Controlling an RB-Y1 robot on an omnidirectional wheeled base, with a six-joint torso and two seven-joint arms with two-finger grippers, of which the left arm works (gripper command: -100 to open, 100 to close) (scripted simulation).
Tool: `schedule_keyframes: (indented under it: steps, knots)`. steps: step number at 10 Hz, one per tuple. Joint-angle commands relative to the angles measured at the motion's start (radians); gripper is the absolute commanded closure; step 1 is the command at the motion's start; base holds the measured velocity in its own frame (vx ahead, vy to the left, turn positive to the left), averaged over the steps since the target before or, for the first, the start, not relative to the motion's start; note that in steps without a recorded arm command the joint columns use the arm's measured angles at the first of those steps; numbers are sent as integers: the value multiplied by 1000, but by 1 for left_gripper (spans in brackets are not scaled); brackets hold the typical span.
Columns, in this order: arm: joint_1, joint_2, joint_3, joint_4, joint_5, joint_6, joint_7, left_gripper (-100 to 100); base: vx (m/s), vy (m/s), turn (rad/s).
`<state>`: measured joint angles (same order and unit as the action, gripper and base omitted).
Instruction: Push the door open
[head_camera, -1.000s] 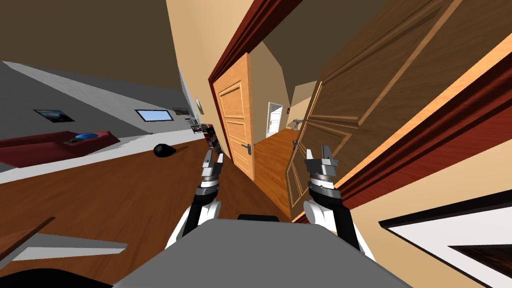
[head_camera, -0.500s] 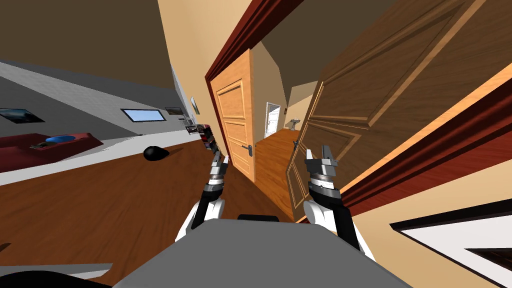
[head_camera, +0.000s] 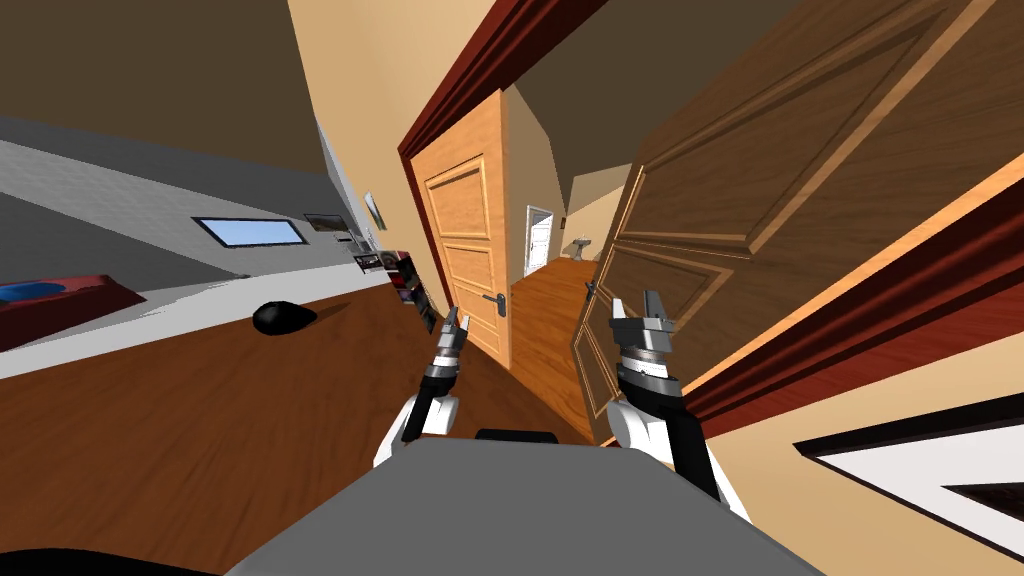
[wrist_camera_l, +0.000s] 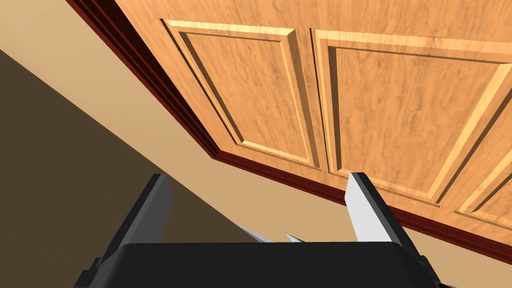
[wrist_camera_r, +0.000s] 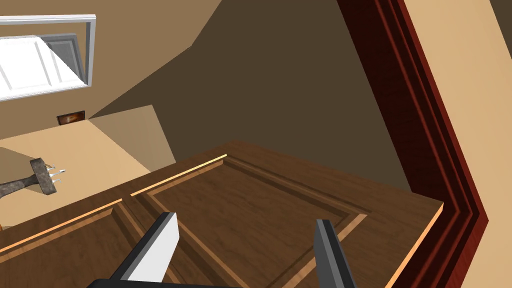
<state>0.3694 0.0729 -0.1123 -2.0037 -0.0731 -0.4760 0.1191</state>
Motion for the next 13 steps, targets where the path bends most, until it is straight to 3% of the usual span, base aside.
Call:
schedule_keyframes:
  steps: [1, 12, 13]
  knots:
    - [-19, 8, -10, 30, 2, 19, 5, -100, 93, 140, -95]
    - [-135, 33, -88, 258, 1, 94, 24, -100, 64, 118, -95]
    - [-156, 36, -102, 298, 1, 107, 28, -100, 78, 154, -160]
